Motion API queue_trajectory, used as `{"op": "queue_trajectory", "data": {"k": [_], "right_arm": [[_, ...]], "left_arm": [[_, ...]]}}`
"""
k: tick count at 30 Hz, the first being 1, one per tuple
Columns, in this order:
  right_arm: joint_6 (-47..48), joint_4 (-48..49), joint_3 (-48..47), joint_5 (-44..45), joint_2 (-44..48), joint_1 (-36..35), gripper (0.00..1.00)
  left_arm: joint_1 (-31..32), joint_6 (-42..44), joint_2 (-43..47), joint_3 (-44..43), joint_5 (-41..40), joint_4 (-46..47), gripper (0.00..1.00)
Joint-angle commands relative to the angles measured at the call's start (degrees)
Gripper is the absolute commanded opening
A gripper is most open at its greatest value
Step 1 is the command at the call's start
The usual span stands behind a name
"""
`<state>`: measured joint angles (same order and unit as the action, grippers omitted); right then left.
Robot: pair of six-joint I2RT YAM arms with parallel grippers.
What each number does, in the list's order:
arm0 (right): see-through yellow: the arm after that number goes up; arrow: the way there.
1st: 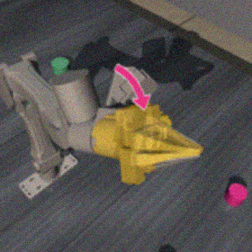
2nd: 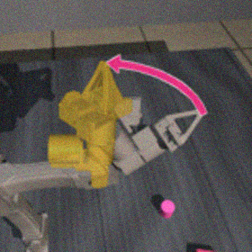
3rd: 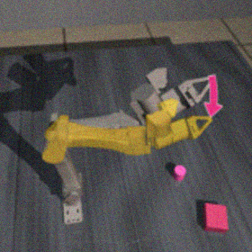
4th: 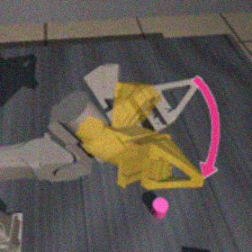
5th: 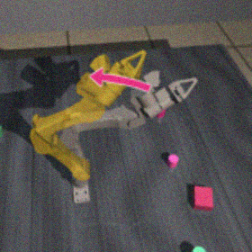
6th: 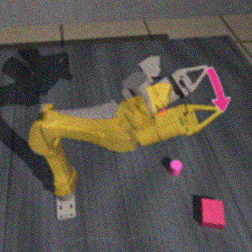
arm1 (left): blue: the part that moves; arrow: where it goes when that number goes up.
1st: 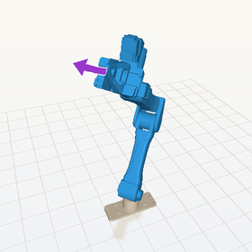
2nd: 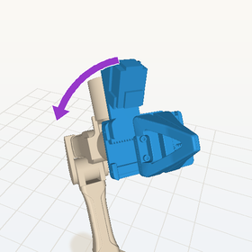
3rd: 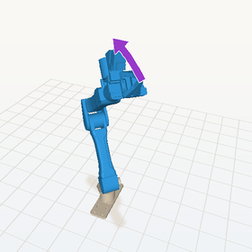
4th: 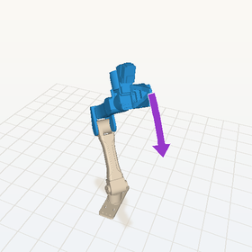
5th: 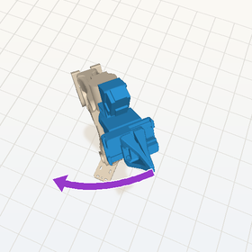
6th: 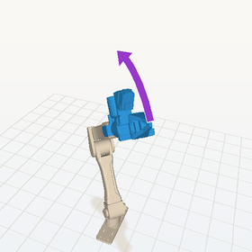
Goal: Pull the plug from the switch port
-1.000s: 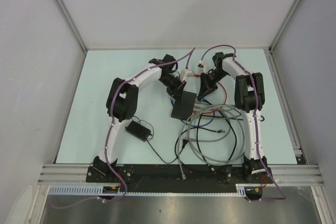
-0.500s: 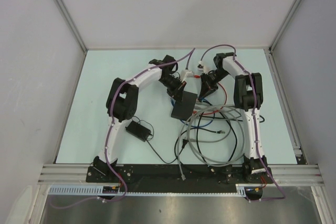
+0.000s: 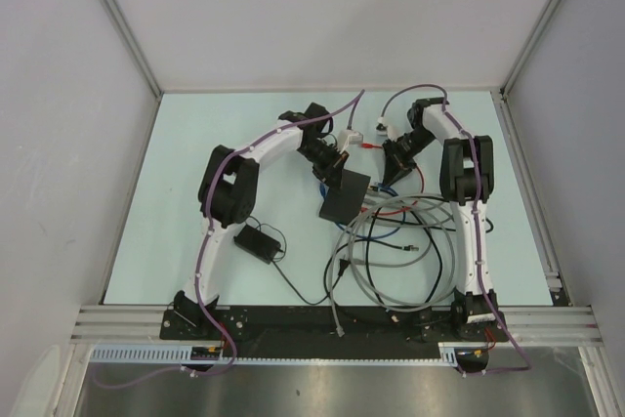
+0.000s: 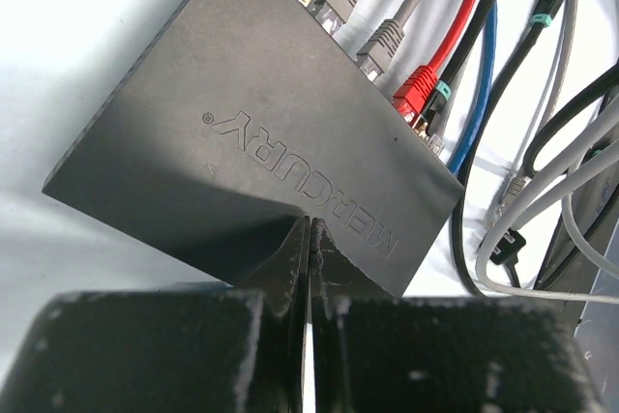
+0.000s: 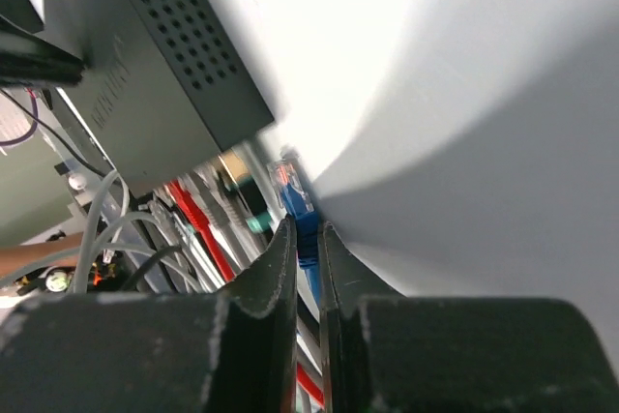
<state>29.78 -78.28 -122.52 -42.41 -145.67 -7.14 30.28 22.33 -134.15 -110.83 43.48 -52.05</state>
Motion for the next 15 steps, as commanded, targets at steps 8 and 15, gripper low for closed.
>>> {"op": "queue_trajectory", "data": {"k": [8,15], "right_arm": [[1.8,-3.5,-1.8,3.8,-3.4,2.1,0.0],[2.8,-2.2,-1.1,0.5,4.5,6.4,0.0]], "left_arm": [[-0.1,2.2,-3.3,2.4,-9.0,-0.8,0.0],[-0.7,3.3,0.1,2.1,-5.2,-0.2,0.0]]}}
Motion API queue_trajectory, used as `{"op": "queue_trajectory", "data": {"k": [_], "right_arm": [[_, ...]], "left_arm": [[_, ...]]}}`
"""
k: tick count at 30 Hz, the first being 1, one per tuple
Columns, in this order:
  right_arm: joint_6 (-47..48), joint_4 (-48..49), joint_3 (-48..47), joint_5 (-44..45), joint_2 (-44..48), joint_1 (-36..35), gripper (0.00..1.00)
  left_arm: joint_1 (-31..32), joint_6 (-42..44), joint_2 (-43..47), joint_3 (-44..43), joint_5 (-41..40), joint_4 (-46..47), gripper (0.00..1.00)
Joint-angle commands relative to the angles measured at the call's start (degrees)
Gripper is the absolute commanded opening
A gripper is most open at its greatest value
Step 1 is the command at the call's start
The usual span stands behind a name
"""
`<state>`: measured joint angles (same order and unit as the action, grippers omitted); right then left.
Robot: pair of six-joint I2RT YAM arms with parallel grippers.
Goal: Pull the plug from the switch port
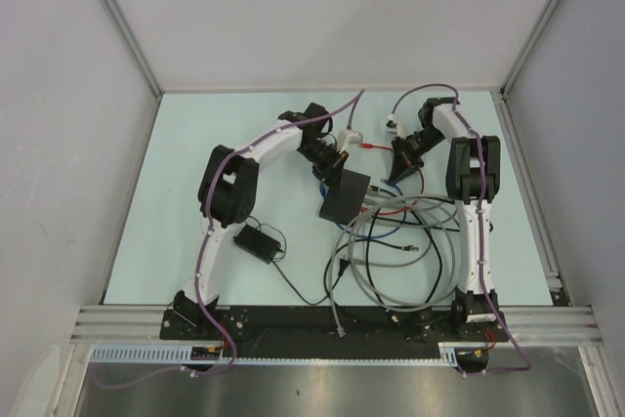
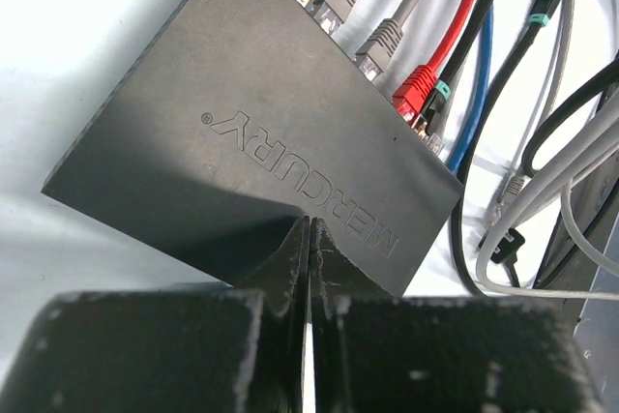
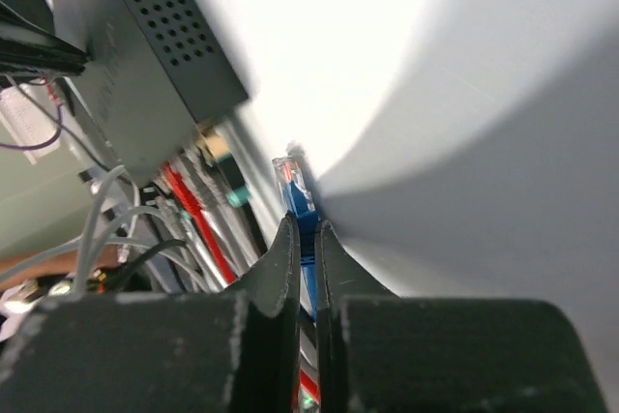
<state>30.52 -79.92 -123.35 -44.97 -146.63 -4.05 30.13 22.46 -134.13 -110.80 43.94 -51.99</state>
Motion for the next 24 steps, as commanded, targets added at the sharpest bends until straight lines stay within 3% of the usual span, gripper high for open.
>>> {"op": "queue_trajectory", "data": {"k": [1,3,4,5,6,7,10,15,21,24], "right_arm": [[2.5,0.2,0.3,3.4,7.0,3.6,0.0],[2.6,1.0,1.9,4.7,8.3,5.2,0.0],[2.2,1.8,2.4,4.7,8.6,5.6,0.0],[1.5,2.2,2.8,4.0,8.8,6.2,0.06],[0.9,2.5,3.5,3.6,9.0,6.3,0.25],[0.5,2.4,3.5,3.1,9.2,6.3,0.3],[0.4,2.3,3.1,0.7,11.3,5.8,0.45],[2.2,7.6,5.1,-0.4,19.1,1.4,0.59],[-4.2,30.7,19.4,5.3,31.0,-3.1,0.61],[-6.9,33.7,21.9,5.6,32.5,-3.5,0.61]], "left_arm": [[-0.5,2.8,0.6,1.6,-5.4,0.4,0.0],[-0.7,1.2,2.6,0.7,-6.1,0.5,0.08],[-0.9,0.1,3.4,0.4,-6.8,1.4,0.25],[-1.0,-1.1,4.4,0.5,-7.5,2.1,0.33],[-1.6,-4.8,5.7,0.8,-10.4,2.9,0.39],[-1.9,-7.0,7.7,1.7,-12.7,4.7,0.47],[-3.3,-12.9,12.4,5.7,-23.3,6.1,0.59],[-7.9,-17.9,13.3,10.2,-23.3,4.2,0.64],[-8.7,-20.6,8.2,9.1,-20.0,5.4,0.61],[-7.2,-21.1,5.6,6.6,-19.0,5.3,0.6]]}}
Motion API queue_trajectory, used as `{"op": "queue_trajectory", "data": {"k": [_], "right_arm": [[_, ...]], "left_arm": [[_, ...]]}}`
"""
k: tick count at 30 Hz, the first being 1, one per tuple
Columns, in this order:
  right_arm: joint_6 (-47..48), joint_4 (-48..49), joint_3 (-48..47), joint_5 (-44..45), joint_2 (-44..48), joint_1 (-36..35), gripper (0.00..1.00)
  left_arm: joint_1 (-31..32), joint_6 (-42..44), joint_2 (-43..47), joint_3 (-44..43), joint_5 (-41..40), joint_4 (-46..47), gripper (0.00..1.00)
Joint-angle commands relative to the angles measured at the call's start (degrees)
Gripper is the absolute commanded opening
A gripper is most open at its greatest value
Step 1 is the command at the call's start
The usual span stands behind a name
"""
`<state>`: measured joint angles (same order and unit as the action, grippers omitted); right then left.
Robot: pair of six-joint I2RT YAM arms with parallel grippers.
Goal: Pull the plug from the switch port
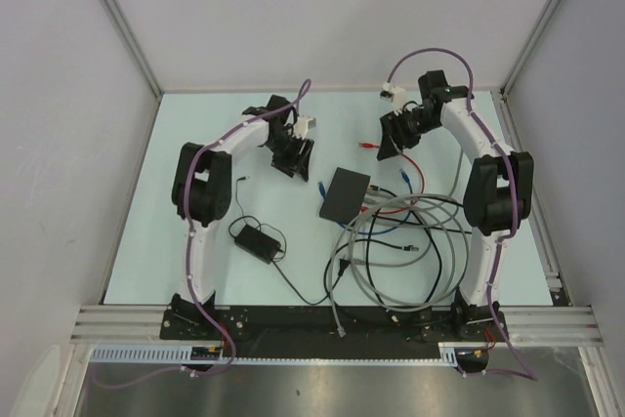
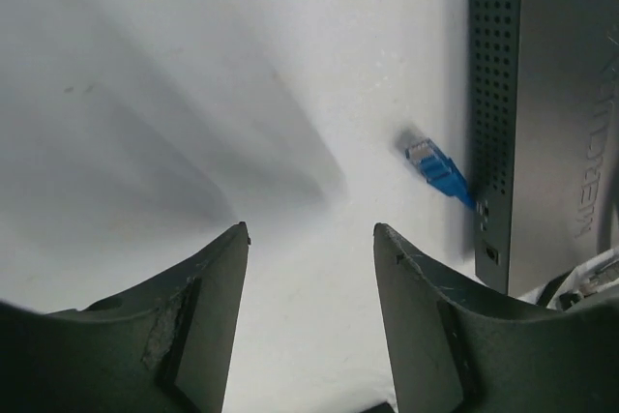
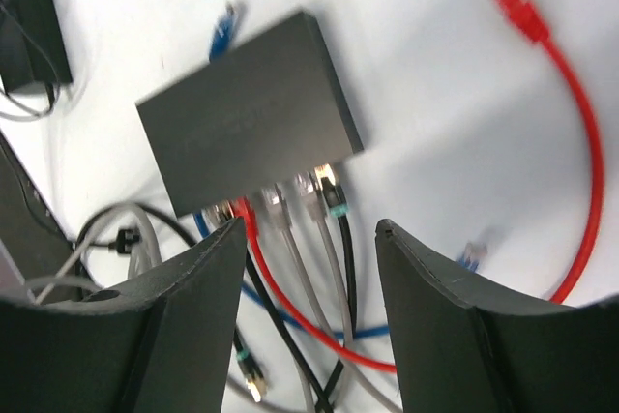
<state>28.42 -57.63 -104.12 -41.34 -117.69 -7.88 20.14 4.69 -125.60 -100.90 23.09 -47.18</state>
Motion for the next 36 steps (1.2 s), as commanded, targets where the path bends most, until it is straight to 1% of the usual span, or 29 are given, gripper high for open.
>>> {"op": "queue_trajectory", "data": {"k": [1,3,7,10,11,12,13,15,20,22,23,24,25,26,27,28,30,31,32,33,34,35,36], "right_arm": [[-6.0,11.3,2.6,2.0,3.4,0.3,0.61],[-6.9,10.6,2.4,2.1,2.8,0.5,0.61],[-9.3,10.3,3.1,1.2,2.6,1.1,0.61],[-10.3,10.3,3.8,1.0,2.5,1.4,0.61],[-10.7,10.6,4.0,1.0,2.6,1.4,0.6],[-10.9,10.8,4.4,0.9,2.6,1.4,0.61],[-11.1,11.0,4.4,0.9,2.9,1.5,0.6],[-11.8,11.4,4.4,0.7,3.1,1.4,0.61],[-12.2,11.4,4.4,1.0,3.2,1.6,0.6],[-12.3,11.4,4.4,1.3,3.2,1.6,0.6],[-12.5,11.4,4.4,1.4,3.0,1.6,0.6],[-12.9,11.5,4.4,1.5,3.0,1.6,0.6],[-13.0,11.5,4.2,1.5,3.0,1.6,0.6],[-13.0,11.5,4.1,1.5,3.2,1.6,0.6],[-13.1,11.6,3.9,1.7,3.2,1.6,0.6],[-13.2,11.6,3.6,1.9,3.3,1.7,0.6],[-13.2,11.5,3.3,2.3,3.5,1.7,0.6],[-13.2,11.5,3.3,2.3,3.6,2.0,0.6],[-13.2,11.5,3.2,2.3,3.6,2.0,0.6],[-13.2,11.7,3.1,2.1,3.6,2.2,0.6],[-13.2,11.7,3.1,2.1,3.5,2.3,0.6],[-13.2,11.7,3.0,2.1,3.4,2.3,0.6],[-13.2,11.7,3.0,2.0,3.3,2.5,0.6]], "left_arm": [[3.1,-3.7,-3.2,-4.0,3.3,0.7,0.59],[3.9,-5.8,-4.1,-4.0,4.3,1.5,0.58],[4.8,-8.7,-5.0,-3.1,9.9,2.7,0.57],[6.1,-10.3,-5.4,-2.4,8.9,2.8,0.55],[6.7,-10.8,-5.5,-2.3,5.2,2.3,0.54],[7.2,-11.1,-5.4,-2.0,2.8,1.9,0.49],[8.1,-11.3,-5.5,-1.8,0.8,1.7,0.46],[9.0,-12.2,-5.8,-0.9,-3.6,1.0,0.44],[11.1,-11.7,-6.9,-0.3,-7.2,0.2,0.38],[11.9,-10.7,-7.3,-1.0,-9.0,0.1,0.38],[12.2,-9.9,-7.5,-1.6,-9.8,-0.3,0.34],[12.6,-8.4,-7.6,-1.8,-10.3,-0.5,0.29],[13.3,-4.9,-7.5,-2.1,-12.0,-0.8,0.23],[13.5,-2.3,-6.9,-2.3,-13.5,-1.6,0.08],[13.7,-0.1,-6.3,-2.1,-14.8,-2.1,0.0],[13.6,4.9,-5.5,-1.8,-17.8,-2.5,0.0],[13.0,9.9,-5.4,-4.0,-20.5,-7.7,0.0],[12.5,14.5,-5.4,-4.9,-22.5,-10.2,0.0],[11.8,16.3,-5.0,-5.3,-22.9,-13.5,0.0],[11.1,18.1,-3.1,-4.9,-24.7,-14.2,0.0],[9.7,21.6,-1.9,-4.3,-25.6,-14.5,0.0],[9.1,23.5,-0.3,-3.0,-29.1,-13.7,0.0],[8.3,25.9,1.0,-2.3,-30.5,-12.9,0.0]]}}
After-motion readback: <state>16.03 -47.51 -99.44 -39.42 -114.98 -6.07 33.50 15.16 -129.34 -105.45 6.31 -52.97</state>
